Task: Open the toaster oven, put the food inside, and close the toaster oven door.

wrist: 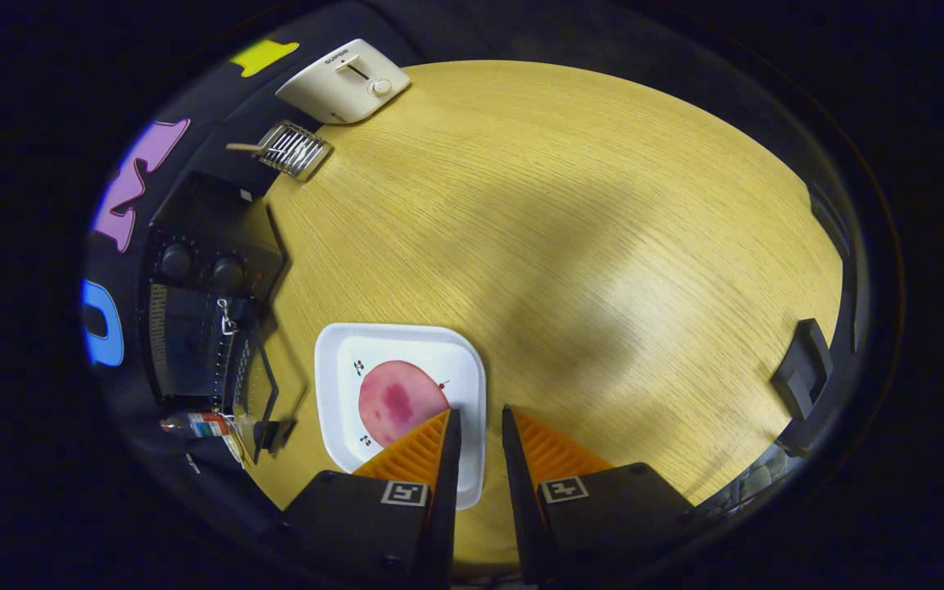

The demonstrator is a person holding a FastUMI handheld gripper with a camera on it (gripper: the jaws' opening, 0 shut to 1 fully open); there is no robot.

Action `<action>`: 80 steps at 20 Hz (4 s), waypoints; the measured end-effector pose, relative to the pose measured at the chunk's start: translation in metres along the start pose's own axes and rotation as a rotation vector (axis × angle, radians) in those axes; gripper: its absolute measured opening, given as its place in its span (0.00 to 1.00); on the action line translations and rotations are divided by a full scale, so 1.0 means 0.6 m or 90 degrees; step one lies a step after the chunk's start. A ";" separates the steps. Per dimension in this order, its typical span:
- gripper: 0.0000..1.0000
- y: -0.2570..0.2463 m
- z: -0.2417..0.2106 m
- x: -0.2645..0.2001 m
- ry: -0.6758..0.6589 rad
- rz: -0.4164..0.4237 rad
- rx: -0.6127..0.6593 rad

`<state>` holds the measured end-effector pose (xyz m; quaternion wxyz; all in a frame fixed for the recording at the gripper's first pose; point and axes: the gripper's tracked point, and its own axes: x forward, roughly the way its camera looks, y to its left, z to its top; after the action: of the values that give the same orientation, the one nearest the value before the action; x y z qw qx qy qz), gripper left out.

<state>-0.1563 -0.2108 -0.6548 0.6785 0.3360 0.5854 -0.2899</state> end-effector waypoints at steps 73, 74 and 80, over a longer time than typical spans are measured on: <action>0.99 0.413 -0.183 -0.032 -0.082 0.197 -0.237; 0.99 0.400 -0.195 -0.028 -0.083 0.181 -0.284; 1.00 0.356 -0.239 0.033 -0.087 0.084 -0.527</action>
<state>-0.0713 0.0324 -0.6625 0.8104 0.0521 0.5835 -0.0080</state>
